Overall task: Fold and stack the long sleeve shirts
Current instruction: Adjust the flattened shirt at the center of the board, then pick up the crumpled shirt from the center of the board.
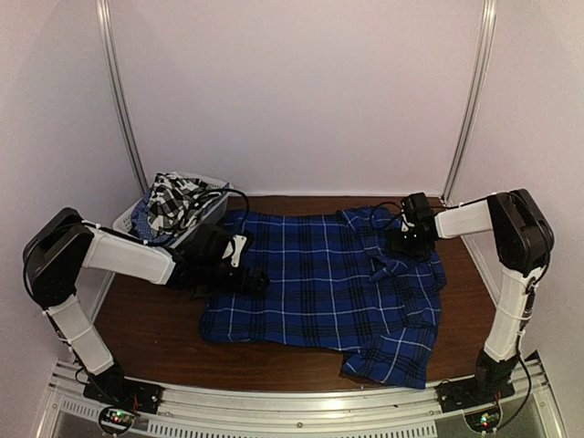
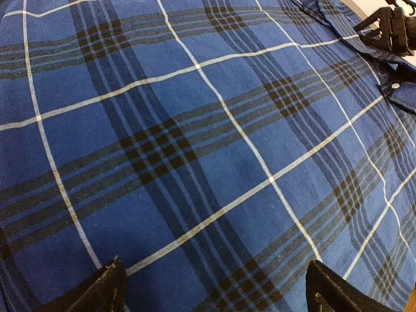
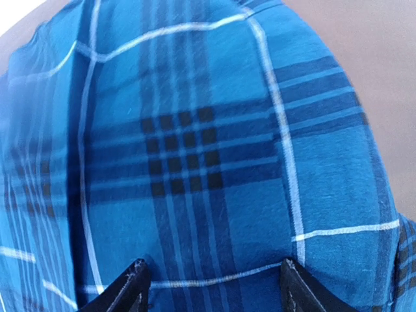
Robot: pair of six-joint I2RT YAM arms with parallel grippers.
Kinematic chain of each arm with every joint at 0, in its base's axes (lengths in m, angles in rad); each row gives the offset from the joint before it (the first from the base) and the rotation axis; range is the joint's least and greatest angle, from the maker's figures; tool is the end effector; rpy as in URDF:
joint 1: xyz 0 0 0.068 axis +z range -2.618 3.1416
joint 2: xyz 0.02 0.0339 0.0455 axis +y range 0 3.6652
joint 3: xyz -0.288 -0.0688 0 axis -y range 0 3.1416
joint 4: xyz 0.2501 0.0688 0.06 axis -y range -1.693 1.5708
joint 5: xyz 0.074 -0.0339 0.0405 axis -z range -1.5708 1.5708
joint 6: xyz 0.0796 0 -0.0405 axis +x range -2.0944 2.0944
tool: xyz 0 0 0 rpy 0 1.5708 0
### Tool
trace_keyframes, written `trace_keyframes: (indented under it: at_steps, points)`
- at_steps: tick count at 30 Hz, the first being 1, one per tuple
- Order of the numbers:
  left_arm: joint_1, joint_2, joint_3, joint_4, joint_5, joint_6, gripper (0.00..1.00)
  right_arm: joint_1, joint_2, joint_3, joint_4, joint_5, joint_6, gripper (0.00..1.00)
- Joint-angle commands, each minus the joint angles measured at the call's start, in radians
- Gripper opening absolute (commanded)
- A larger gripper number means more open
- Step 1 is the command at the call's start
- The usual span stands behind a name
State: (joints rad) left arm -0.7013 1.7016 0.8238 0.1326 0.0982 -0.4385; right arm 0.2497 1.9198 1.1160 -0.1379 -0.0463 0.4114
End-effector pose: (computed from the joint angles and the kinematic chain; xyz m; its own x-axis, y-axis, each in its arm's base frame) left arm 0.2823 -0.2486 0.1411 -0.7651 0.0931 -0.6372 0.4112 0.8321 -0.3722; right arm 0.4115 0.1087 0.1216 -0.8274 0.2012 -0.5244 0.0629 0.9609 0.2696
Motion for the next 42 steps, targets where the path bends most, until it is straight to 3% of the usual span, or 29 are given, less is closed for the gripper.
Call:
trace_keyframes:
  at_steps: [1,3,6,12,20,25,31,37,42]
  points:
    - [0.000,0.021,0.019,0.023,-0.043,-0.002,0.98,-0.038,0.177,0.218,-0.141,0.014,-0.061,0.69]
    - [0.000,0.058,0.059,0.003,-0.055,0.006,0.98,-0.047,0.233,0.348,-0.184,0.010,-0.078,0.69]
    - [0.002,0.129,0.128,-0.042,-0.079,0.023,0.98,-0.047,0.202,0.393,-0.198,0.031,-0.098,0.72]
    - [0.028,0.265,0.253,-0.124,-0.167,0.058,0.98,-0.044,-0.080,0.201,-0.199,0.051,-0.099,0.82]
    - [0.132,0.368,0.394,-0.188,-0.116,0.127,0.97,0.050,-0.451,-0.134,-0.189,-0.011,-0.020,0.88]
    - [0.138,0.327,0.438,-0.204,-0.041,0.176,0.98,0.230,-0.641,-0.276,-0.247,0.037,0.095,0.88]
    - [0.137,0.164,0.355,-0.093,0.056,0.142,0.98,0.520,-0.753,-0.400,-0.326,0.142,0.307,0.88]
    - [0.135,0.012,0.277,-0.058,0.062,0.099,0.98,0.811,-0.711,-0.417,-0.417,0.220,0.453,0.87]
    - [0.135,-0.049,0.227,-0.063,0.067,0.084,0.98,0.981,-0.545,-0.345,-0.545,0.288,0.438,0.87]
